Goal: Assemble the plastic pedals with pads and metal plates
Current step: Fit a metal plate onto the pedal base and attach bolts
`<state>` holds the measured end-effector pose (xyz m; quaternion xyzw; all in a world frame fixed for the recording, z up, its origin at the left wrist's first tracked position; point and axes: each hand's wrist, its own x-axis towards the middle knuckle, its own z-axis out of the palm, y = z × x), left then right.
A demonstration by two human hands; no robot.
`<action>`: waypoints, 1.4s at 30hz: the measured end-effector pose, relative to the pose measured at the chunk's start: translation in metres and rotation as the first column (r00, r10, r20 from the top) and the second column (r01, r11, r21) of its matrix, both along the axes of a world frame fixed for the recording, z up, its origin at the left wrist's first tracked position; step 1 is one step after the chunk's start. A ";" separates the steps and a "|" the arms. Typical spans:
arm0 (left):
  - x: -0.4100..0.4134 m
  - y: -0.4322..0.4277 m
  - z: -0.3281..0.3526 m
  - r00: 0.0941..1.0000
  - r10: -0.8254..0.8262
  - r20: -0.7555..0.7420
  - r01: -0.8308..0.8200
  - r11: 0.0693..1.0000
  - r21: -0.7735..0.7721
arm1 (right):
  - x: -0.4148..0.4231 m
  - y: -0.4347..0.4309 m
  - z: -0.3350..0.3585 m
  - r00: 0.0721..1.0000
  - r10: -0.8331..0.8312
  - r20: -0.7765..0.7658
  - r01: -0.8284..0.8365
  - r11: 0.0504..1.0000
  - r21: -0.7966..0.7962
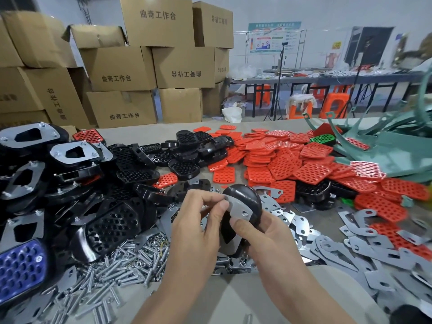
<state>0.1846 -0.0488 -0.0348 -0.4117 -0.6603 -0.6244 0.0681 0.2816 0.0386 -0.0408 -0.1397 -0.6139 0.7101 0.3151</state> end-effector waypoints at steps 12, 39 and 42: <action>0.000 0.004 0.000 0.996 0.084 -0.031 -0.083 0.996 0.043 | 0.000 -0.009 0.008 0.997 -0.081 -0.010 0.081 0.988 0.130; -0.006 -0.006 0.002 0.987 -0.090 -0.129 0.082 0.994 -0.070 | 0.001 0.000 0.000 1.000 -0.024 0.006 0.024 1.000 -0.005; -0.004 -0.003 0.005 0.986 -0.124 0.108 0.126 0.992 -0.003 | 0.003 -0.001 0.004 1.000 -0.001 -0.002 0.001 1.000 -0.003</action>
